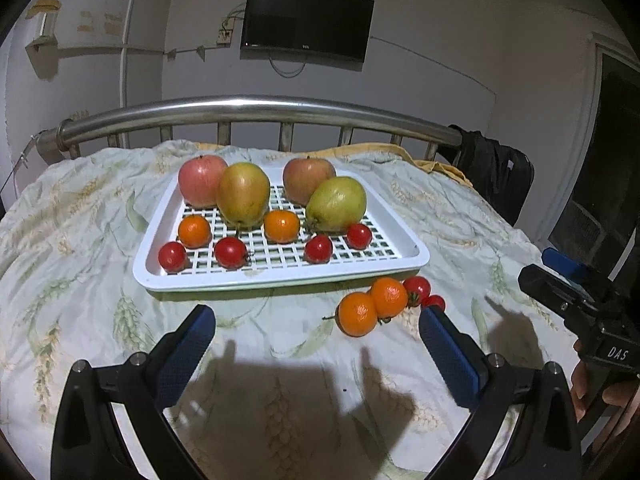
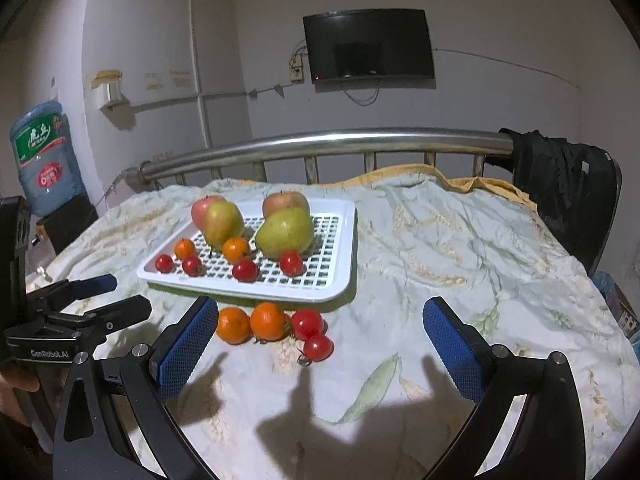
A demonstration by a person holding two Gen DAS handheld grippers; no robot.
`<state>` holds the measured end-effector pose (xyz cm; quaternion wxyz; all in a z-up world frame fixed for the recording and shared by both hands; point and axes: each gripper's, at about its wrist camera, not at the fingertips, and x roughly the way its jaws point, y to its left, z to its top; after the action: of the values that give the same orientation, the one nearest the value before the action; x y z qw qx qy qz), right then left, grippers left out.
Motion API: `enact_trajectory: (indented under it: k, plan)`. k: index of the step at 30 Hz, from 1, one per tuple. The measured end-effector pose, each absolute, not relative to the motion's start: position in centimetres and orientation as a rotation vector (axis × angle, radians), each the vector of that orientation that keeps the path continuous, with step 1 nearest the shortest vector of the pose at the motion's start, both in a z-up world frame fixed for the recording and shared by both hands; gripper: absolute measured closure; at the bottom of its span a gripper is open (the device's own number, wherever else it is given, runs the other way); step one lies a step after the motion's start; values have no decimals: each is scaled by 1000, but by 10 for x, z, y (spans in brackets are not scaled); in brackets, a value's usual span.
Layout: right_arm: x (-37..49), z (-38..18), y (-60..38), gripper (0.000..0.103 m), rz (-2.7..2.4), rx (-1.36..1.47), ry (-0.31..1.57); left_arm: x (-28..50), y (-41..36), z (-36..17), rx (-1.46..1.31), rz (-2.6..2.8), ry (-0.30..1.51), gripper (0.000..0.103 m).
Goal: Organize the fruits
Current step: 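Move both grippers toward the mandarins and cherry tomatoes on the sheet, then grasp a mandarin with the left gripper while the right gripper grasps a cherry tomato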
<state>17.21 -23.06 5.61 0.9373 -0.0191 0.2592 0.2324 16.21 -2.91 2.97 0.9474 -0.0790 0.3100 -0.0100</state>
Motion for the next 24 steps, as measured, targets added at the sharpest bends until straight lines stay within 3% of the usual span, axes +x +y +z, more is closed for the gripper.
enact_trajectory:
  k: [14, 17, 19, 24]
  plan:
    - [190, 18, -212, 2, 496, -166, 674, 193, -32, -4, -169, -60, 784, 3]
    - [199, 11, -205, 13, 498, -206, 721, 206, -42, -8, -142, -89, 813, 10]
    - [204, 5, -201, 27, 500, -231, 749, 216, -49, -14, -129, -109, 846, 18]
    - [220, -11, -193, 48, 500, -266, 814, 236, -61, -25, -122, -142, 897, 29]
